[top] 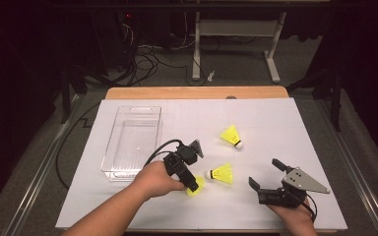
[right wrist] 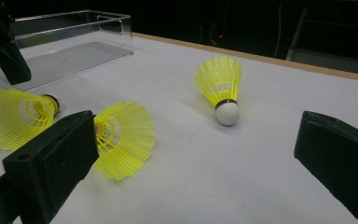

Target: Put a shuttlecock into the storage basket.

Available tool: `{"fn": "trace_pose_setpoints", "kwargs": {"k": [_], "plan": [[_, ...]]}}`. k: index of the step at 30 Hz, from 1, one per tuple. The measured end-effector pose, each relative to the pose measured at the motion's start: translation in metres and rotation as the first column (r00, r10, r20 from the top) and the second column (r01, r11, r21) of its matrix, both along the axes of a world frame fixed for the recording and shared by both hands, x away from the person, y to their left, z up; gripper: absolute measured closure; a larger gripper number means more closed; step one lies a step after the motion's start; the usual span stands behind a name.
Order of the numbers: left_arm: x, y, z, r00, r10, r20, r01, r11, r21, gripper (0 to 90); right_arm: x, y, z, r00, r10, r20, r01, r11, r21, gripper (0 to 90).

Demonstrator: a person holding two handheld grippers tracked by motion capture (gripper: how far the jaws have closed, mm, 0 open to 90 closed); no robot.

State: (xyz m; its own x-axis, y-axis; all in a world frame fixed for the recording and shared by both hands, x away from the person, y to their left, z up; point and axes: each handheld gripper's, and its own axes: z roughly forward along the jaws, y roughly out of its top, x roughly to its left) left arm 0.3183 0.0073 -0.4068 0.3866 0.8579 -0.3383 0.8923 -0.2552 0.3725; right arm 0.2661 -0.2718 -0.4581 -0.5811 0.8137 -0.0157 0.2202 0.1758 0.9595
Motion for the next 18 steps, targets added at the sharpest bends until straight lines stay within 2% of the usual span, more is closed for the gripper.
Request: {"fn": "trace_pose_setpoints", "kwargs": {"k": [6,14,18], "plan": [[0.0,-0.006,-0.007,0.9999,-0.012,0.008,0.012,0.9994,0.031,38.2,0.0,0.0,0.0,1.0,0.001,-0.001,-0.001,1.0,0.0,0.2],[0.001,-0.01,-0.014,0.9993,-0.024,0.029,0.021,0.9965,0.08,50.4,0.0,-0.001,0.0,1.0,0.002,0.0,-0.002,1.0,0.003,0.2],[0.0,-0.01,-0.015,0.999,-0.024,0.038,0.02,0.9958,0.09,52.2,0.0,-0.001,0.0,1.0,0.003,0.0,-0.003,1.0,0.003,0.2]]}}
